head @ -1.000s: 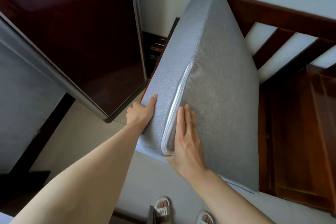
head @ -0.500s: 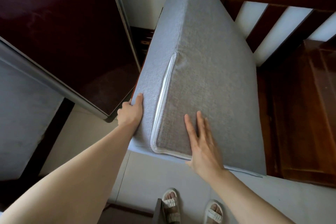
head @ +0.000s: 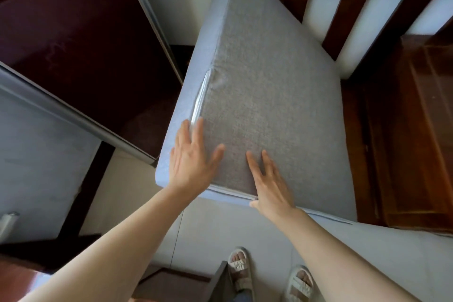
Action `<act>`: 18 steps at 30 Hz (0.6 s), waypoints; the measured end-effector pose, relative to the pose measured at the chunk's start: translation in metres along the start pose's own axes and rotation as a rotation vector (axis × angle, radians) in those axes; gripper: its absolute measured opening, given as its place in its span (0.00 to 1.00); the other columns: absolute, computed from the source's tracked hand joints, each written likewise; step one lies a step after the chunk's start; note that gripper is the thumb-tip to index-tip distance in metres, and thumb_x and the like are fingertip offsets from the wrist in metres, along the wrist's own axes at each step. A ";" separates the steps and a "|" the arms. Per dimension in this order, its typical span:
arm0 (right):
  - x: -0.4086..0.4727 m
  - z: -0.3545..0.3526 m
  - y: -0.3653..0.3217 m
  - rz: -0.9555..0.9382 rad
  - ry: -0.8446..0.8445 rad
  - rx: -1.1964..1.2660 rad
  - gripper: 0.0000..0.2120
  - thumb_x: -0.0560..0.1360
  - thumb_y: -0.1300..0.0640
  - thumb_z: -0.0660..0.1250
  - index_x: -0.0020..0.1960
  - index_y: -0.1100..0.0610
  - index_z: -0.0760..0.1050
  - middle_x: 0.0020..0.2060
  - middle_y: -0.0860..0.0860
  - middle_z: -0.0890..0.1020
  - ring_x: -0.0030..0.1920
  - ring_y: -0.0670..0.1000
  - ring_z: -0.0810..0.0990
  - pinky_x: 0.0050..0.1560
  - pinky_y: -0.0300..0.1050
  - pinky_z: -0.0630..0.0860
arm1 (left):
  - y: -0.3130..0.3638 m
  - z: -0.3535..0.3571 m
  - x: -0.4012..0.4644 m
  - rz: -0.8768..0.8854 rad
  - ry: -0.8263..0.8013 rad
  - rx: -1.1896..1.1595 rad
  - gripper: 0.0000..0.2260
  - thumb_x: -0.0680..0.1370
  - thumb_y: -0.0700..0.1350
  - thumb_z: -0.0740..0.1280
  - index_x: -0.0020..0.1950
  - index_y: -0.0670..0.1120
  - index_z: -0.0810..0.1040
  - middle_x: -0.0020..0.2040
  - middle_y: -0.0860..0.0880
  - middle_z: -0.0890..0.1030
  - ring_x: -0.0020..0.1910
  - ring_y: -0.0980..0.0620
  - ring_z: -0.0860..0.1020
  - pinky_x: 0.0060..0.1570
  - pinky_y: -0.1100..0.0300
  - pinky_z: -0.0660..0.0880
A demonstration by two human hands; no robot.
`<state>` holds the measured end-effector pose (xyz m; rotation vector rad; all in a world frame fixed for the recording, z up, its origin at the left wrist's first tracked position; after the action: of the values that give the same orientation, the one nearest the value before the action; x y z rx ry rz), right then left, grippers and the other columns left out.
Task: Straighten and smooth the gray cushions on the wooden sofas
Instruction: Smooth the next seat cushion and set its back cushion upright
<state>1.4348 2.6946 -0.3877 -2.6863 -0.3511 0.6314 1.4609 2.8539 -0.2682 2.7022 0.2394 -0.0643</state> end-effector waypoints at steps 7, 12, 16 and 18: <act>-0.010 0.026 0.064 0.092 -0.056 0.013 0.48 0.76 0.60 0.68 0.76 0.44 0.32 0.77 0.58 0.40 0.76 0.60 0.52 0.72 0.52 0.59 | 0.040 0.099 -0.038 0.413 -0.395 0.725 0.40 0.74 0.63 0.65 0.78 0.53 0.47 0.77 0.45 0.34 0.76 0.45 0.34 0.71 0.42 0.35; -0.007 0.049 0.123 0.214 -0.065 0.025 0.45 0.78 0.62 0.63 0.75 0.43 0.31 0.76 0.63 0.43 0.75 0.63 0.55 0.71 0.53 0.62 | 0.054 0.149 -0.030 0.417 -0.452 0.912 0.43 0.76 0.54 0.66 0.77 0.55 0.36 0.75 0.46 0.28 0.74 0.44 0.31 0.69 0.36 0.35; 0.005 0.057 0.134 0.186 -0.098 0.085 0.45 0.79 0.63 0.62 0.75 0.40 0.30 0.76 0.62 0.42 0.75 0.64 0.54 0.69 0.55 0.64 | 0.052 0.156 -0.024 0.361 -0.454 0.997 0.49 0.74 0.58 0.68 0.75 0.55 0.30 0.73 0.46 0.25 0.74 0.44 0.30 0.67 0.32 0.36; 0.007 0.057 0.133 0.189 -0.093 0.109 0.44 0.79 0.63 0.60 0.75 0.40 0.31 0.76 0.62 0.41 0.75 0.65 0.52 0.69 0.56 0.65 | 0.051 0.156 -0.021 0.336 -0.465 1.016 0.51 0.73 0.59 0.69 0.74 0.55 0.28 0.73 0.47 0.24 0.74 0.44 0.29 0.67 0.32 0.37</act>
<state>1.4347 2.5930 -0.4907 -2.6102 -0.0832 0.8087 1.4479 2.7402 -0.3873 3.5245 -0.5359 -0.9189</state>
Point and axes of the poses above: each hand's wrist, its own x-axis towards the middle knuckle, its own z-axis out of the palm, y = z × x, the point moved 8 cm from there along x, towards the middle knuckle
